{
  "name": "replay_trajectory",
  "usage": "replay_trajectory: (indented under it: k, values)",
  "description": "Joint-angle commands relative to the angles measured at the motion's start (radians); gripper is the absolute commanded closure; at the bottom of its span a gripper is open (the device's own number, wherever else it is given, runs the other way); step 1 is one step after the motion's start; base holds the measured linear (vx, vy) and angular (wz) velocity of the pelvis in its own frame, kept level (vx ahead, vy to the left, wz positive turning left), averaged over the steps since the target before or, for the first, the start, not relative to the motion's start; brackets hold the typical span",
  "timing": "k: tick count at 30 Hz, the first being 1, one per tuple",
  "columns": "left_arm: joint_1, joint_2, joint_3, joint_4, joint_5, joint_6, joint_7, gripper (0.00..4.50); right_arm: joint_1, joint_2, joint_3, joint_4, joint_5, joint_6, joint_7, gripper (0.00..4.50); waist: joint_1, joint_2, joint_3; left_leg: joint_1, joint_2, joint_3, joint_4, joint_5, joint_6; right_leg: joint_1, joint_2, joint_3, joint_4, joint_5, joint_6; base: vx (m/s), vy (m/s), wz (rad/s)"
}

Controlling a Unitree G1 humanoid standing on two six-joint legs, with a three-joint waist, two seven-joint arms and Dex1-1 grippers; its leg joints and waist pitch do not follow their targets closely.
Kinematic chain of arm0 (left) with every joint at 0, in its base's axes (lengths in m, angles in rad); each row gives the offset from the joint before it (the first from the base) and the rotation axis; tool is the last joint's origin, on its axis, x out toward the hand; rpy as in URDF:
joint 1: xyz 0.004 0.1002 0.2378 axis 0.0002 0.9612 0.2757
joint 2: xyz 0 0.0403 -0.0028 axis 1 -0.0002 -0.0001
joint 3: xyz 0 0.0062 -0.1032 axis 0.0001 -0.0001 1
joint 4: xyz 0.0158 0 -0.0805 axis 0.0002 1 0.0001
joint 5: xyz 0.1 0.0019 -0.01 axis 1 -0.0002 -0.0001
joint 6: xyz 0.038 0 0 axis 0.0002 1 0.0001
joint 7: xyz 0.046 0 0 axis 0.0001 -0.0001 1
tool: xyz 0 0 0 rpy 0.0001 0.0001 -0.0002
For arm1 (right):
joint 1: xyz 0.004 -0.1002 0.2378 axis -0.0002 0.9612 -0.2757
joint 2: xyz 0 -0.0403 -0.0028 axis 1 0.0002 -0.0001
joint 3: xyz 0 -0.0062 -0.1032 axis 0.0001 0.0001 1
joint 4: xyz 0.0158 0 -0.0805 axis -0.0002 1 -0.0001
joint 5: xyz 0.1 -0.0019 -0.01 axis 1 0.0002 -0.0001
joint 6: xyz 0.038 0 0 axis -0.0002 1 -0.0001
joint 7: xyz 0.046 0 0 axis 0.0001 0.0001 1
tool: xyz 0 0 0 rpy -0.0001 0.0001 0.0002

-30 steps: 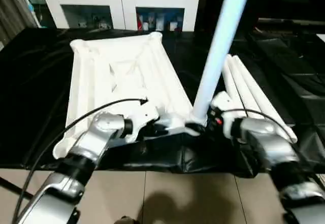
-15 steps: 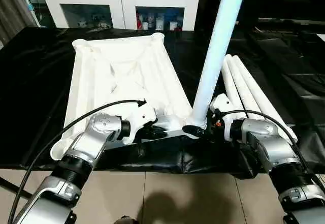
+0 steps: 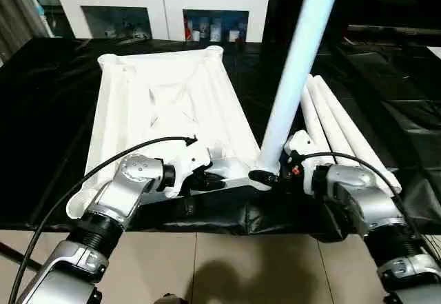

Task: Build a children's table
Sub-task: Rotate leg to tighten

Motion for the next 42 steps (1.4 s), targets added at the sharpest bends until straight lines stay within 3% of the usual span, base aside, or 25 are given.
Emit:
replay_trajectory:
  k: [1,5,6,7,8,9,11,12,15,17,19,20,22,23,27,30,32,33,35,36,37,39,42]
  values:
    - [-0.009,-0.025,0.020,0.023,-0.007,0.007,0.046,4.50,-0.023,0.019,-0.044,0.061,-0.017,0.022,-0.132,1.77,-0.004,-0.010,-0.066,0.029,0.029,-0.012,-0.061,-0.119,0.075,0.032,-0.041,0.025,-0.055,0.052,-0.273,0.000,0.000,0.00]
    - [-0.077,-0.080,0.036,0.142,0.044,0.032,0.214,4.50,-0.051,0.085,-0.105,0.150,-0.028,0.042,-0.365,1.78,-0.012,-0.006,-0.061,0.037,0.028,-0.013,-0.068,-0.204,0.016,0.028,-0.044,0.028,-0.069,-0.078,-0.258,0.000,0.000,0.00]
    - [-0.113,-0.114,0.048,0.195,0.053,0.039,0.289,4.50,-0.068,0.116,-0.133,0.189,-0.027,0.051,-0.472,1.78,-0.013,-0.008,-0.062,0.037,0.029,-0.014,-0.070,-0.213,0.004,0.029,-0.044,0.029,-0.072,-0.091,-0.250,0.000,0.000,0.00]
    - [-0.141,-0.144,0.058,0.234,0.056,0.050,0.345,4.50,-0.082,0.138,-0.149,0.221,-0.028,0.052,-0.550,1.78,-0.014,0.000,-0.061,0.039,0.028,-0.014,-0.072,-0.223,-0.008,0.026,-0.042,0.029,-0.073,-0.097,-0.244,0.000,0.000,0.00]
    - [-0.141,-0.144,0.058,0.234,0.056,0.050,0.345,4.50,-0.082,0.138,-0.149,0.221,-0.028,0.052,-0.550,1.78,-0.015,-0.003,-0.062,0.038,0.027,-0.014,-0.071,-0.226,-0.015,0.027,-0.042,0.028,-0.073,-0.096,-0.242,0.000,0.000,0.00]
    - [-0.197,-0.205,0.075,0.314,0.062,0.056,0.455,4.50,-0.113,0.182,-0.172,0.283,-0.031,0.043,-0.685,1.78,-0.015,0.000,-0.063,0.040,0.026,-0.015,-0.072,-0.233,-0.025,0.026,-0.042,0.028,-0.073,-0.103,-0.240,0.000,0.000,0.00]
    - [-0.211,-0.219,0.077,0.335,0.064,0.051,0.475,4.50,-0.122,0.192,-0.175,0.299,-0.032,0.040,-0.713,1.78,-0.013,-0.002,-0.063,0.043,0.026,-0.015,-0.073,-0.249,-0.037,0.024,-0.043,0.029,-0.078,-0.111,-0.237,0.000,0.000,0.00]
    - [-0.256,-0.260,0.078,0.403,0.075,0.022,0.553,4.50,-0.153,0.220,-0.188,0.347,-0.036,0.016,-0.810,1.78,-0.008,-0.002,-0.065,0.039,0.025,-0.015,-0.072,-0.234,-0.029,0.028,-0.045,0.029,-0.077,-0.088,-0.231,0.000,0.000,0.00]
    - [-0.312,-0.312,0.078,0.489,0.083,-0.047,0.616,4.50,-0.204,0.246,-0.194,0.424,-0.049,-0.012,-0.910,1.78,0.000,-0.001,-0.069,0.035,0.023,-0.015,-0.068,-0.194,-0.010,0.030,-0.044,0.027,-0.072,-0.013,-0.227,0.000,0.000,0.00]
    - [-0.324,-0.322,0.076,0.509,0.087,-0.063,0.621,4.50,-0.216,0.252,-0.199,0.442,-0.050,-0.021,-0.924,1.78,0.003,0.002,-0.070,0.038,0.024,-0.016,-0.068,-0.195,-0.006,0.031,-0.044,0.026,-0.071,0.002,-0.229,0.000,0.000,0.00]
    - [-0.331,-0.324,0.069,0.520,0.092,-0.075,0.605,4.50,-0.225,0.259,-0.211,0.447,-0.039,-0.035,-0.919,1.78,0.004,-0.003,-0.071,0.031,0.022,-0.016,-0.067,-0.175,0.010,0.037,-0.045,0.024,-0.067,0.035,-0.229,0.000,0.000,0.00]
    - [-0.332,-0.325,0.069,0.521,0.091,-0.076,0.601,4.50,-0.227,0.261,-0.220,0.445,-0.028,-0.040,-0.908,1.78,0.004,0.001,-0.071,0.030,0.023,-0.016,-0.066,-0.173,0.021,0.038,-0.047,0.024,-0.067,0.052,-0.227,0.000,0.000,0.00]
    - [-0.346,-0.326,0.067,0.550,0.093,-0.103,0.591,4.50,-0.242,0.271,-0.260,0.446,0.002,-0.086,-0.883,1.78,0.005,0.003,-0.071,0.032,0.024,-0.016,-0.067,-0.186,0.031,0.036,-0.048,0.022,-0.068,0.043,-0.234,0.000,0.000,0.00]
    - [-0.346,-0.326,0.067,0.550,0.093,-0.103,0.591,4.50,-0.242,0.271,-0.260,0.446,0.002,-0.086,-0.883,1.22,0.005,0.003,-0.070,0.033,0.024,-0.016,-0.068,-0.193,0.031,0.035,-0.047,0.022,-0.070,0.033,-0.235,0.000,0.000,0.00]
    - [-0.359,-0.330,0.081,0.578,0.074,-0.147,0.567,4.50,-0.245,0.247,-0.232,0.387,-0.028,-0.113,-0.877,1.02,-0.001,0.003,-0.069,0.029,0.024,-0.019,-0.071,-0.206,0.025,0.040,-0.046,0.020,-0.070,0.008,-0.233,0.000,0.000,0.00]
    - [-0.371,-0.338,0.105,0.610,0.056,-0.219,0.563,4.50,-0.187,0.205,-0.206,0.229,-0.047,-0.060,-0.869,1.02,0.001,-0.002,-0.070,0.027,0.022,-0.017,-0.065,-0.156,0.049,0.042,-0.045,0.022,-0.068,0.051,-0.226,0.000,0.000,0.00]
    - [-0.371,-0.341,0.109,0.615,0.050,-0.247,0.547,4.50,-0.170,0.196,-0.205,0.195,-0.047,-0.049,-0.868,1.02,0.006,-0.005,-0.072,0.028,0.022,-0.016,-0.062,-0.127,0.064,0.044,-0.046,0.023,-0.066,0.089,-0.228,0.000,0.000,0.00]
    - [-0.375,-0.343,0.125,0.609,0.035,-0.287,0.541,4.06,-0.120,0.184,-0.217,0.097,-0.040,-0.004,-0.862,0.95,0.010,-0.007,-0.077,0.026,0.023,-0.016,-0.057,-0.070,0.098,0.044,-0.044,0.022,-0.056,0.174,-0.237,0.000,0.000,0.00]
    - [-0.384,-0.343,0.160,0.596,0.001,-0.283,0.540,3.95,-0.070,0.170,-0.208,0.001,-0.047,0.036,-0.843,0.95,0.015,-0.006,-0.082,0.026,0.024,-0.017,-0.052,-0.041,0.116,0.044,-0.044,0.021,-0.049,0.232,-0.239,0.000,0.000,0.00]
    - [-0.387,-0.340,0.173,0.586,-0.013,-0.285,0.536,3.95,-0.047,0.167,-0.202,-0.043,-0.048,0.056,-0.833,0.95,0.018,-0.019,-0.090,0.024,0.023,-0.017,-0.045,0.014,0.139,0.047,-0.042,0.019,-0.039,0.316,-0.248,0.000,0.000,0.00]
    - [-0.389,-0.332,0.184,0.570,-0.022,-0.297,0.539,3.89,-0.021,0.167,-0.196,-0.092,-0.043,0.085,-0.824,0.95,0.022,-0.017,-0.090,0.019,0.022,-0.017,-0.041,0.053,0.159,0.044,-0.040,0.017,-0.033,0.364,-0.255,0.000,0.000,0.00]
    - [-0.392,-0.317,0.202,0.540,-0.031,-0.302,0.540,3.75,0.002,0.172,-0.184,-0.133,-0.038,0.123,-0.808,0.95,0.021,-0.014,-0.085,0.018,0.022,-0.014,-0.041,0.028,0.173,0.037,-0.041,0.015,-0.038,0.325,-0.258,0.000,0.000,0.00]
    - [-0.390,-0.276,0.210,0.483,-0.022,-0.280,0.548,3.53,0.031,0.173,-0.148,-0.181,-0.040,0.164,-0.789,0.95,0.012,-0.006,-0.076,0.021,0.028,-0.014,-0.050,-0.059,0.143,0.034,-0.044,0.017,-0.051,0.174,-0.256,0.000,0.000,0.00]
